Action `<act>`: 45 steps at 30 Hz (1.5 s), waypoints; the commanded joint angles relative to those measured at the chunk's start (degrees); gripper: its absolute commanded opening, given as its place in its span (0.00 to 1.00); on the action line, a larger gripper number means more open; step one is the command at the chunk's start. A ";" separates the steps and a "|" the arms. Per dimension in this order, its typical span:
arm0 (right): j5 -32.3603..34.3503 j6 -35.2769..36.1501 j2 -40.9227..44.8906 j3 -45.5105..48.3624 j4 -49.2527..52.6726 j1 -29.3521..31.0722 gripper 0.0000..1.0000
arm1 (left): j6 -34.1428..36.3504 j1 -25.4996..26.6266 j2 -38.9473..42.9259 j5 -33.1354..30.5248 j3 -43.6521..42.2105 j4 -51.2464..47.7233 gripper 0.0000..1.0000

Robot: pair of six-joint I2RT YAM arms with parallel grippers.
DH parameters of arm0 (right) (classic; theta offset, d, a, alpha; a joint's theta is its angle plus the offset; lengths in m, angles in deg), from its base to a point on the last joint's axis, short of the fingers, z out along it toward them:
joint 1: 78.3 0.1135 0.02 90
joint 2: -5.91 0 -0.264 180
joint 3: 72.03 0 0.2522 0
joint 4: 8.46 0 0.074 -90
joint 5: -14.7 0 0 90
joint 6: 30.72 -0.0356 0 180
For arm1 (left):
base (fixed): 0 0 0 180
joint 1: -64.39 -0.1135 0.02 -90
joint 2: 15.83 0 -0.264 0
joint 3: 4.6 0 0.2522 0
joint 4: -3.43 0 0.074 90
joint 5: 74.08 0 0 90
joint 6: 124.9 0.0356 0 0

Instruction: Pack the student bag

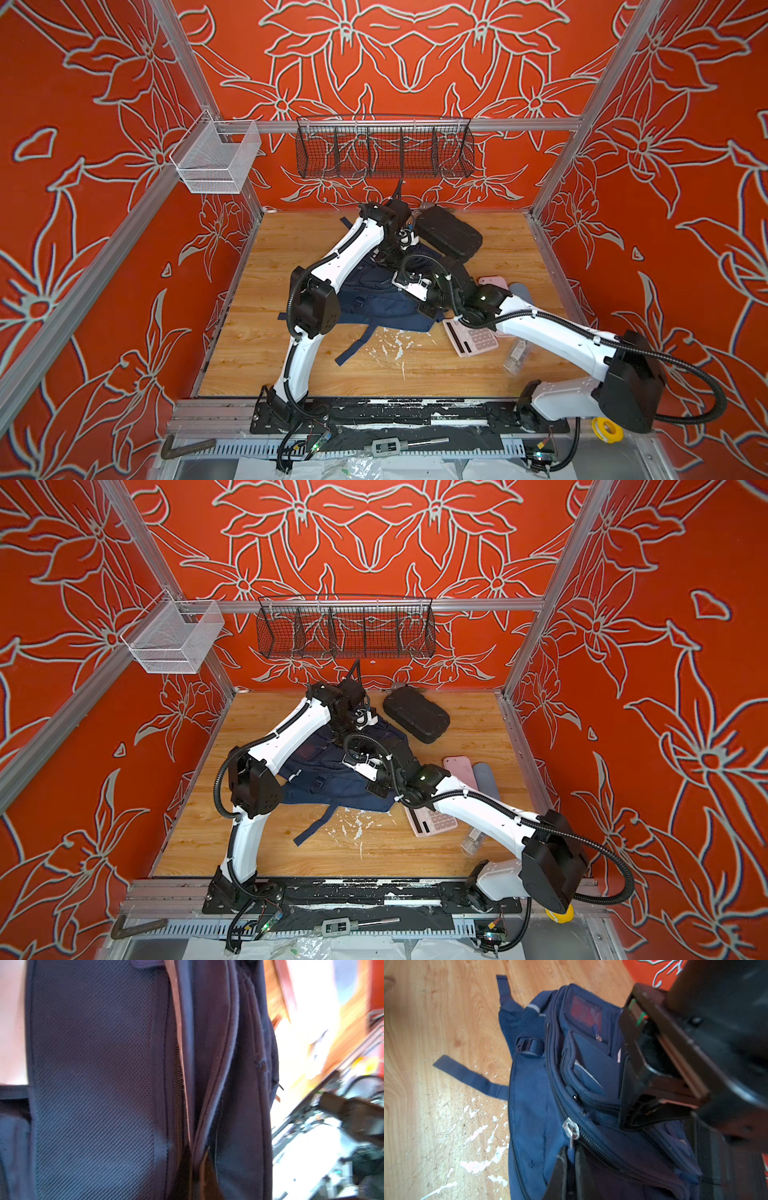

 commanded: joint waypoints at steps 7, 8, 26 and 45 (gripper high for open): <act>5.97 -3.22 -2.26 -6.69 -0.66 4.99 0.00 | -28.54 -2.79 2.66 11.02 2.94 23.04 0.00; 8.29 -4.30 -3.01 -6.99 -1.36 5.86 0.00 | -31.87 -2.86 3.45 11.05 1.95 26.85 0.00; 11.96 -5.94 -11.78 -3.02 -27.33 10.97 0.00 | -52.31 -3.48 15.78 3.95 -7.28 50.43 0.00; -23.76 -3.83 -14.18 -10.21 -22.13 -4.52 0.00 | -55.10 -7.60 38.86 -6.87 -29.73 49.37 0.00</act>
